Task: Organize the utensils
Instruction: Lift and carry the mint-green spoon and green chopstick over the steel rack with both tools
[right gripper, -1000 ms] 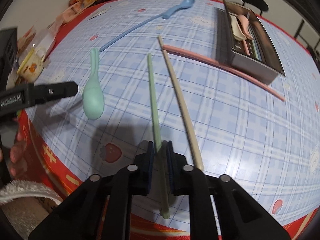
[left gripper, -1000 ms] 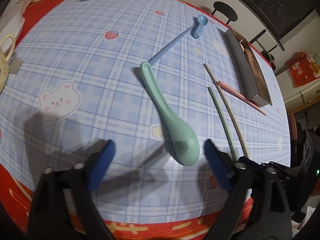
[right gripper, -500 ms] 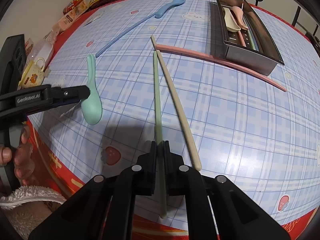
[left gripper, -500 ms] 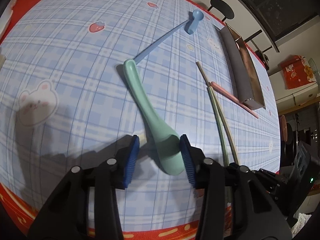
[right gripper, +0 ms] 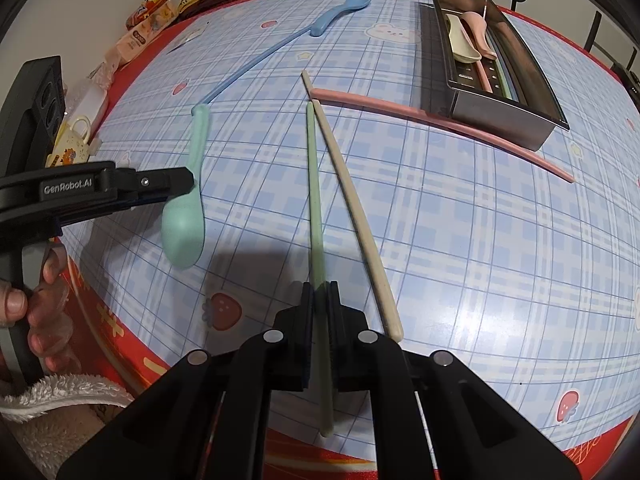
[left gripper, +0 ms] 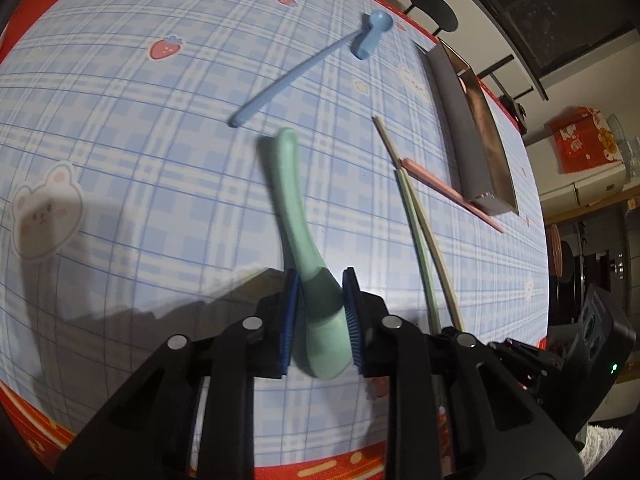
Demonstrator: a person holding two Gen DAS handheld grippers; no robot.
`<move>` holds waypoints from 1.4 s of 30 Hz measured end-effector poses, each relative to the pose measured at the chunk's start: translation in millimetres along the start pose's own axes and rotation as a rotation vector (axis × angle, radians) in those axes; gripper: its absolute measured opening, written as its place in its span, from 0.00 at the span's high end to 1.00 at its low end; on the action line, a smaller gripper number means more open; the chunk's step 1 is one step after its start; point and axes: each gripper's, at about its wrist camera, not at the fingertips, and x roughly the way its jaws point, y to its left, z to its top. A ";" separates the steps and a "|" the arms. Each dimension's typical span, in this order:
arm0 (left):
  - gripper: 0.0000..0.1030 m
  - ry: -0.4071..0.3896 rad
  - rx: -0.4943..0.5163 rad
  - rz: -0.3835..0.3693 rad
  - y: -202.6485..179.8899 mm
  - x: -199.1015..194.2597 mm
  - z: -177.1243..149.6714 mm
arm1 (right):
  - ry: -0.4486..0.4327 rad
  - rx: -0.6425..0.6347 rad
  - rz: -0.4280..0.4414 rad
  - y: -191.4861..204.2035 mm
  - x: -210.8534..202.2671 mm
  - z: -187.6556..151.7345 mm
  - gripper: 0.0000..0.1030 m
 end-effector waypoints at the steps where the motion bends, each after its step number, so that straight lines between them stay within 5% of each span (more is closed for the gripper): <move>1: 0.77 0.004 0.014 0.002 -2.4 0.5 -1.0 | 0.002 0.000 0.000 -0.2 -0.1 0.1 0.93; 8: 0.86 0.021 0.115 -0.021 -22.4 0.4 -9.6 | 0.006 -0.002 0.001 -1.1 -0.4 0.6 0.93; 28: 0.84 0.078 0.263 0.017 -45.5 15.1 -11.2 | 0.004 0.001 0.004 -1.4 -1.6 0.1 0.93; 42: 0.84 0.058 0.252 0.021 -42.4 25.1 -13.0 | 0.001 -0.052 -0.034 5.7 -0.5 0.3 0.93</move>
